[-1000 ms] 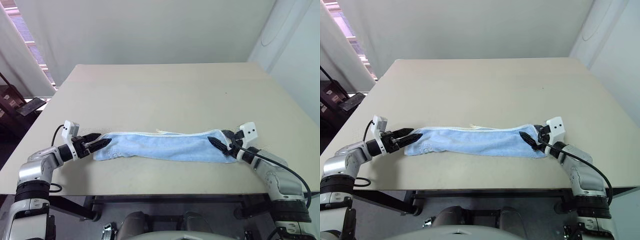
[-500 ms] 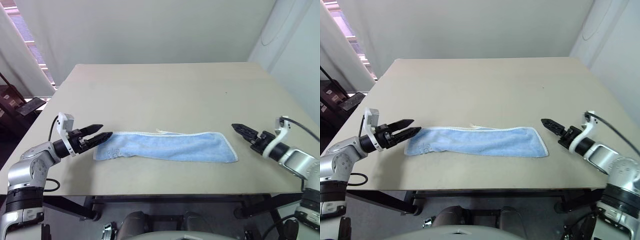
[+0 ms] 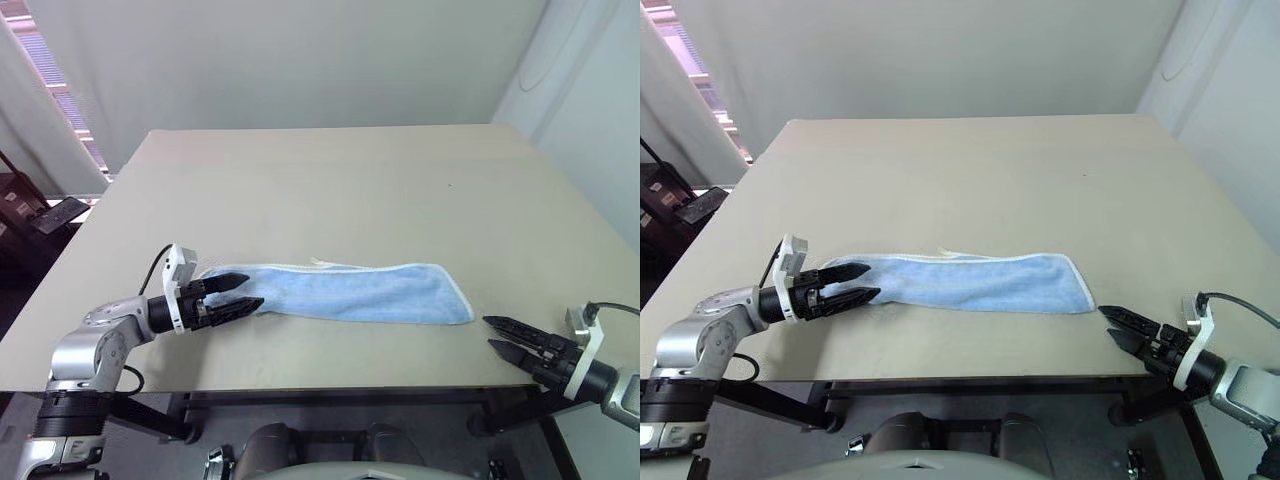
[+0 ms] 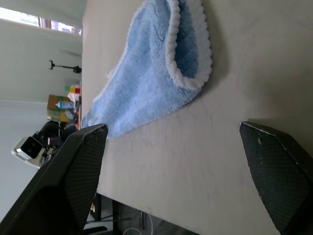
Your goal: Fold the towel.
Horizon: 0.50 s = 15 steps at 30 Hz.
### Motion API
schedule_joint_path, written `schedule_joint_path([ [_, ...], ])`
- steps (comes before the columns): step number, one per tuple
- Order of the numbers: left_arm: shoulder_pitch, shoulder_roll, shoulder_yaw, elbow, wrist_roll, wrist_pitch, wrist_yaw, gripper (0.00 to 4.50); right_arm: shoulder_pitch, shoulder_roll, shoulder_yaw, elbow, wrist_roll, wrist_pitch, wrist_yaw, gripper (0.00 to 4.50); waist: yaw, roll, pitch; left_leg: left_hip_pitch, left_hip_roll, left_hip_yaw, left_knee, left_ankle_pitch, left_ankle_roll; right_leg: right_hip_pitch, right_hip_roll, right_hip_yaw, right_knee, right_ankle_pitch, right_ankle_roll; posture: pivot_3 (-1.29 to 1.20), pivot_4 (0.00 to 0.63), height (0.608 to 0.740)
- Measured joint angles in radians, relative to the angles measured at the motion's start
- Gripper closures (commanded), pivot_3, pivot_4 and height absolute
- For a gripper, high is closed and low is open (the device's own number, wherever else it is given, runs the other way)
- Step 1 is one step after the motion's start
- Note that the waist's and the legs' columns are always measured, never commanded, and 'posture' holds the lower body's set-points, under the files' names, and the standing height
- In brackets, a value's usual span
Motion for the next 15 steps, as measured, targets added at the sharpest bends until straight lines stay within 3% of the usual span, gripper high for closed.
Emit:
schedule_joint_path([
  [12, -0.013, -0.007, -0.035, 0.002, 0.011, -0.012, 0.014, 0.00, -0.133, 0.127, 0.070, 0.023, -0.029, -0.076, -0.080, 0.02, -0.020, -0.001, -0.001, 0.002, 0.000, 0.000, -0.008, 0.000, 0.000, 0.000, 0.001, 0.000, -0.009, 0.005, -0.001, 0.00, 0.000, 0.724],
  [15, -0.013, -0.007, -0.035, 0.002, 0.012, -0.012, 0.020, 0.00, -0.159, 0.162, 0.090, 0.032, -0.046, -0.100, -0.090, 0.02, -0.030, -0.007, -0.004, 0.004, 0.001, 0.001, -0.011, 0.000, 0.000, 0.002, 0.001, 0.000, -0.009, 0.007, -0.002, 0.00, 0.000, 0.724],
])
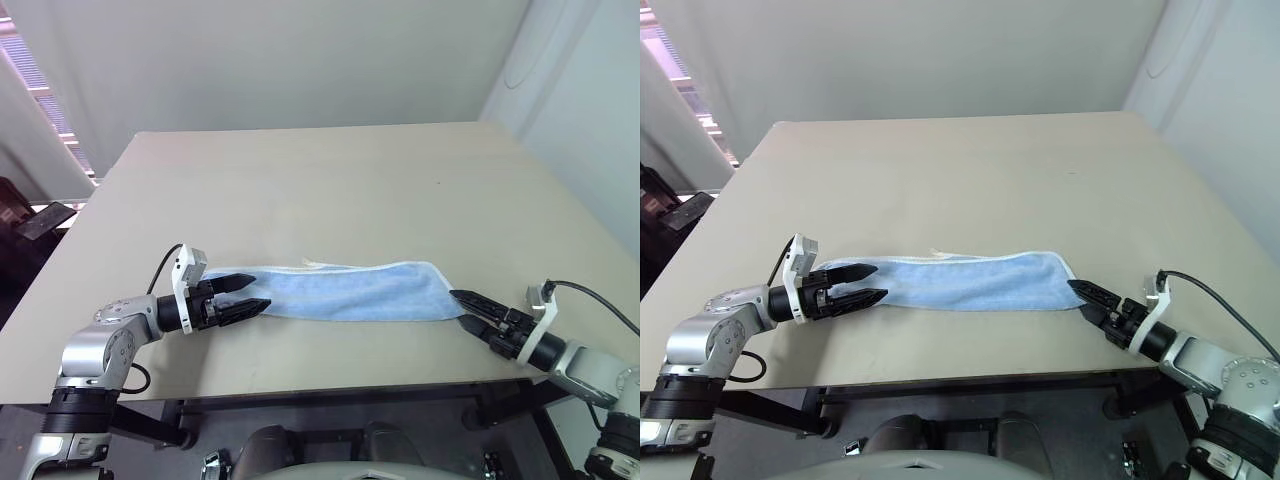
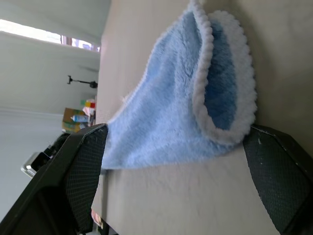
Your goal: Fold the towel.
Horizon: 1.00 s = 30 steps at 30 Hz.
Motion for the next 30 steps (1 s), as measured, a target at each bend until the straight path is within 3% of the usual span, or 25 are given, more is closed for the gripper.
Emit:
schedule_joint_path([
  [6, 0.002, 0.000, 0.000, 0.000, 0.002, -0.005, 0.021, 0.00, -0.052, 0.042, 0.031, 0.020, -0.022, -0.032, -0.026, 0.02, -0.020, -0.002, 0.000, 0.001, 0.001, 0.000, 0.000, 0.000, 0.000, -0.002, 0.000, -0.001, -0.001, 0.005, -0.001, 0.00, 0.000, 0.724],
  [14, 0.010, -0.012, 0.000, 0.006, 0.012, -0.030, 0.042, 0.00, -0.076, 0.051, 0.066, 0.057, -0.081, -0.077, -0.058, 2.91, -0.020, -0.002, 0.000, 0.001, 0.002, 0.000, -0.005, 0.000, 0.000, -0.005, 0.001, -0.002, -0.013, 0.012, -0.004, 0.00, 0.000, 0.724],
  [19, -0.002, -0.023, 0.000, 0.025, 0.013, -0.039, 0.055, 0.00, -0.110, 0.057, 0.072, 0.057, -0.078, -0.073, -0.067, 4.47, -0.020, -0.006, -0.002, 0.001, 0.007, 0.000, -0.004, 0.000, 0.000, -0.004, 0.001, -0.008, -0.027, 0.019, 0.000, 0.00, 0.000, 0.724],
  [22, -0.005, -0.028, 0.000, 0.049, 0.022, -0.043, 0.065, 0.00, -0.100, 0.044, 0.064, 0.053, -0.075, -0.072, -0.066, 4.47, -0.016, -0.004, -0.001, -0.003, 0.007, 0.000, -0.005, 0.000, 0.000, -0.005, 0.002, -0.009, -0.037, 0.026, 0.003, 0.00, 0.000, 0.724],
  [28, -0.003, -0.022, 0.001, 0.064, 0.035, -0.046, 0.065, 0.00, -0.033, -0.024, 0.020, 0.034, -0.021, -0.035, -0.042, 4.47, 0.028, -0.005, -0.004, -0.008, 0.005, 0.005, -0.007, -0.001, 0.001, -0.012, -0.002, -0.008, -0.037, 0.026, 0.002, 0.00, 0.000, 0.724],
  [30, -0.002, -0.021, 0.001, 0.070, 0.043, -0.047, 0.065, 0.00, -0.013, -0.069, -0.005, 0.048, -0.014, -0.034, -0.033, 4.47, 0.044, 0.000, -0.005, -0.011, 0.004, 0.010, -0.007, -0.003, 0.005, -0.016, -0.006, -0.008, -0.037, 0.028, 0.000, 0.00, 0.000, 0.724],
])
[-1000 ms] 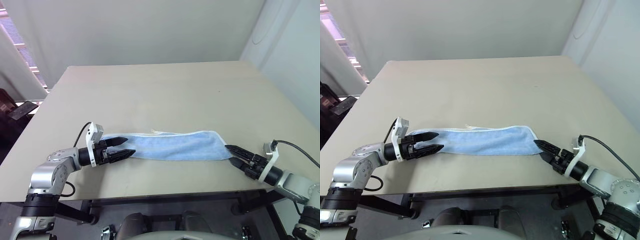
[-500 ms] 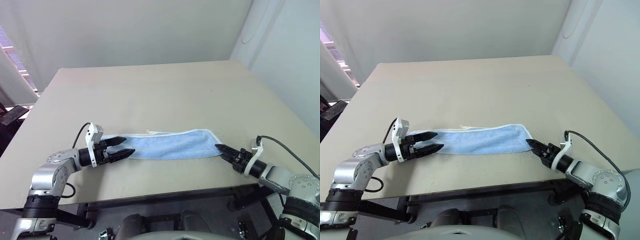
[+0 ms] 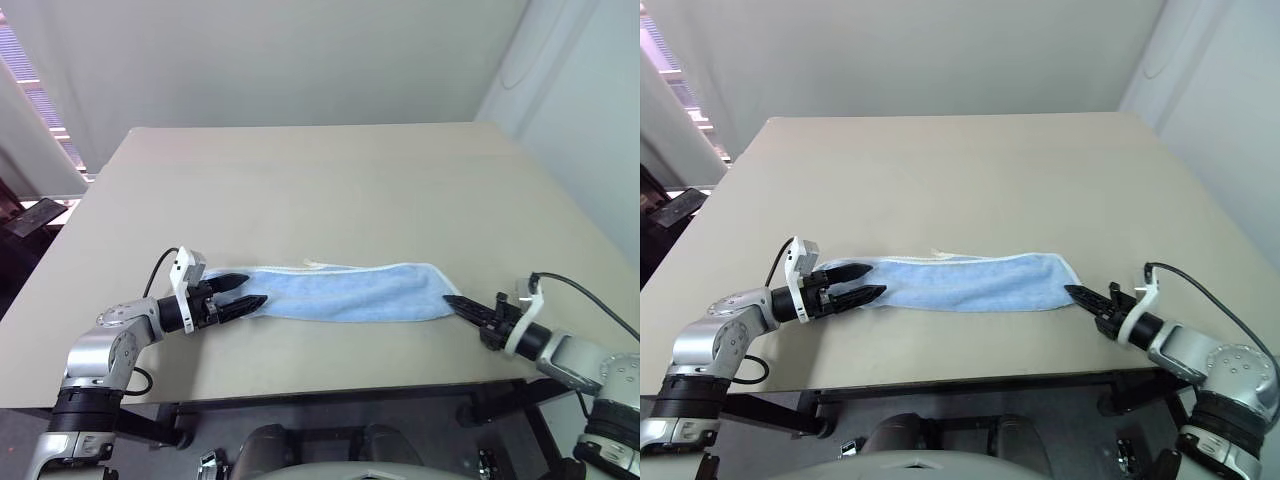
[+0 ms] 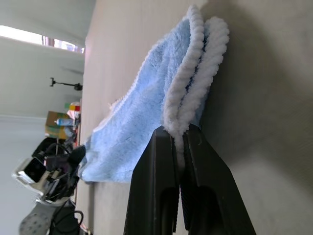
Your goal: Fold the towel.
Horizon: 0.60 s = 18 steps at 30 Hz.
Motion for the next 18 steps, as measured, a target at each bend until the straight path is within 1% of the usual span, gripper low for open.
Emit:
schedule_joint_path([
  [4, 0.002, 0.001, -0.001, 0.011, 0.018, -0.005, -0.004, 0.00, 0.042, -0.105, -0.024, 0.058, -0.019, -0.026, 0.037, 4.47, 0.020, 0.002, -0.001, -0.007, -0.004, 0.004, 0.004, -0.005, 0.008, -0.005, -0.005, 0.000, 0.000, -0.001, 0.005, 0.00, 0.000, 0.724],
  [9, 0.003, 0.001, -0.008, 0.017, 0.035, -0.007, -0.016, 0.00, 0.069, -0.186, -0.040, 0.115, -0.047, -0.048, 0.093, 4.47, 0.018, 0.005, 0.001, -0.008, -0.007, 0.007, 0.007, -0.007, 0.013, -0.004, -0.008, 0.003, 0.000, 0.001, 0.011, 0.00, 0.000, 0.724],
  [14, 0.003, 0.020, -0.008, 0.015, 0.031, 0.011, -0.032, 0.00, 0.071, -0.230, -0.039, 0.115, -0.068, -0.069, 0.143, 4.47, 0.014, 0.006, 0.001, -0.007, -0.006, 0.008, 0.009, -0.007, 0.013, -0.002, -0.008, 0.003, 0.003, 0.002, 0.013, 0.00, 0.000, 0.724],
  [16, 0.007, 0.041, -0.001, 0.006, 0.030, 0.025, -0.040, 0.00, 0.046, -0.239, -0.039, 0.114, -0.067, -0.068, 0.152, 4.47, 0.010, 0.008, 0.001, -0.006, -0.006, 0.007, 0.009, -0.007, 0.013, -0.002, -0.008, 0.003, 0.003, 0.002, 0.013, 0.00, 0.000, 0.724],
  [18, 0.012, 0.056, 0.006, -0.008, 0.020, 0.032, -0.045, 0.00, 0.011, -0.247, -0.039, 0.071, -0.041, -0.043, 0.165, 4.47, 0.007, 0.012, 0.001, -0.006, -0.006, 0.008, 0.009, -0.007, 0.013, -0.002, -0.008, 0.003, 0.004, 0.002, 0.013, 0.00, 0.000, 0.724],
])
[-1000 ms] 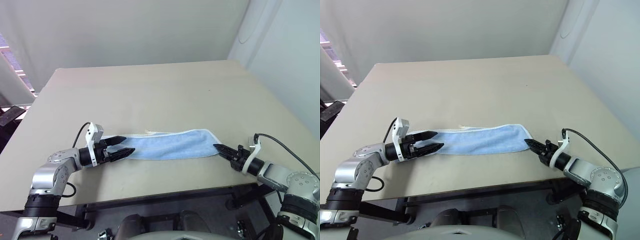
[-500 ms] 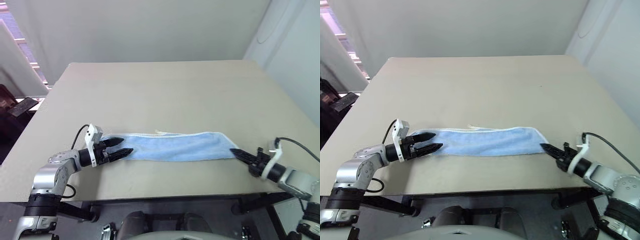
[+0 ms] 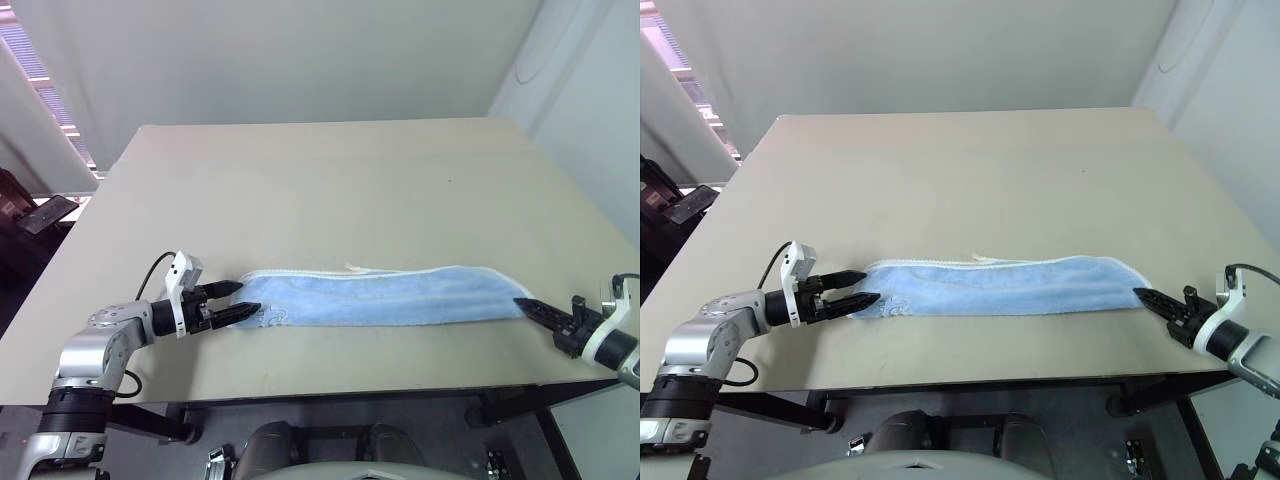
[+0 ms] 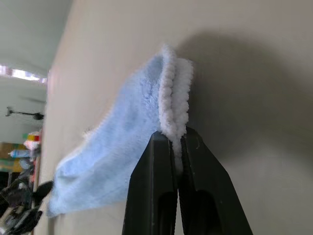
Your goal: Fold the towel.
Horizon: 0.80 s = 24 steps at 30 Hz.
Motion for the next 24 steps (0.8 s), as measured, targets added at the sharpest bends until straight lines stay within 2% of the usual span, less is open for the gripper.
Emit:
schedule_joint_path([
  [7, 0.003, 0.015, 0.006, -0.015, -0.009, 0.016, 0.000, 0.00, -0.085, -0.003, 0.033, -0.185, 0.125, 0.098, 0.029, 4.47, 0.006, 0.000, 0.000, -0.001, 0.001, 0.000, 0.001, 0.000, 0.000, 0.000, 0.001, 0.000, 0.000, 0.000, 0.000, 0.00, 0.000, 0.724],
  [14, 0.002, 0.021, 0.007, -0.017, -0.008, 0.017, 0.007, 0.00, -0.183, 0.045, 0.235, -0.383, 0.263, 0.153, 0.037, 4.47, 0.003, -0.001, 0.000, 0.000, 0.002, 0.000, 0.004, 0.000, 0.000, -0.002, 0.000, 0.000, 0.002, 0.000, 0.000, 0.00, 0.000, 0.724],
  [19, 0.002, 0.017, 0.006, -0.019, -0.008, 0.016, 0.023, 0.00, -0.225, 0.123, 0.414, -0.401, 0.233, 0.124, 0.024, 4.47, 0.005, 0.000, 0.000, -0.001, 0.002, 0.000, 0.005, -0.001, 0.001, -0.002, 0.000, 0.000, 0.002, 0.000, 0.000, 0.00, 0.000, 0.724],
  [24, 0.013, 0.011, 0.006, -0.029, -0.007, 0.014, 0.040, 0.00, -0.223, 0.181, 0.591, -0.397, 0.083, 0.031, 0.029, 4.47, 0.004, 0.000, 0.000, -0.001, 0.002, 0.000, 0.007, -0.001, 0.002, -0.002, 0.000, 0.000, 0.003, 0.001, 0.000, 0.00, 0.000, 0.724],
])
